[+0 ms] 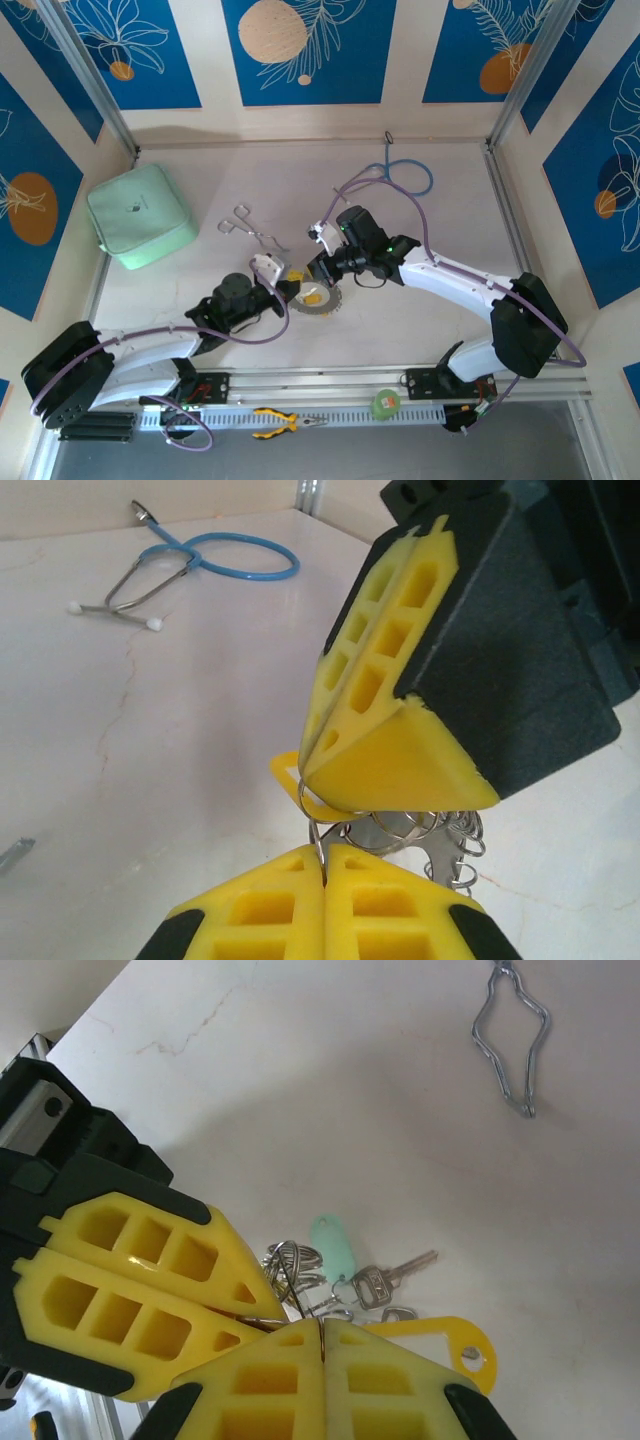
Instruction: Put the keys on the keyring
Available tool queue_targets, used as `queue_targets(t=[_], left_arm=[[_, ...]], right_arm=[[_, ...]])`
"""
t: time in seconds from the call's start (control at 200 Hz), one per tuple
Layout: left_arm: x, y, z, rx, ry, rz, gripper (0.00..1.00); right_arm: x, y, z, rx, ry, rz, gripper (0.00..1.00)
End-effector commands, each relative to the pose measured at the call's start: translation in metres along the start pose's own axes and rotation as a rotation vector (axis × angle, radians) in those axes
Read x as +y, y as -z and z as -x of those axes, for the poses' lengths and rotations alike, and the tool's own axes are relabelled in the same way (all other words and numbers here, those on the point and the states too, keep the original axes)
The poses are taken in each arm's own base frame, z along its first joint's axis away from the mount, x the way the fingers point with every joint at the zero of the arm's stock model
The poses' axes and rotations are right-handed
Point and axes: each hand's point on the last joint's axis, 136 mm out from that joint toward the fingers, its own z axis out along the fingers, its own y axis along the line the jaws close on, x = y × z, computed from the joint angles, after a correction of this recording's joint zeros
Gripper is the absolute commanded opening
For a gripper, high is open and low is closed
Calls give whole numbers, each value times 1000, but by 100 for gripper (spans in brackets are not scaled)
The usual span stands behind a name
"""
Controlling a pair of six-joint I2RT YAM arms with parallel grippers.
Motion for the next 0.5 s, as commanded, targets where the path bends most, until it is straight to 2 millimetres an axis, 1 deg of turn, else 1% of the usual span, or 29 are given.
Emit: queue_targets(t=[0.0, 0.14, 0.23, 0.38, 0.495], left_arm=[[-19, 3, 38, -148, -108, -83, 0], [-24, 3, 38, -159, -140, -113, 0], [-26, 2, 39, -158, -138, -120, 0], [-26, 2, 40, -162, -129, -121, 0], [-24, 1, 40, -161, -128, -113, 0]], right_arm=[[-13, 7, -12, 62, -29, -56, 0], [-12, 10, -8, 59, -29, -56, 0], [-11, 17, -2, 26, -16, -46, 0], [-22, 31, 6, -13, -10, -64, 0], [-23, 31, 5, -7, -17, -51, 0]])
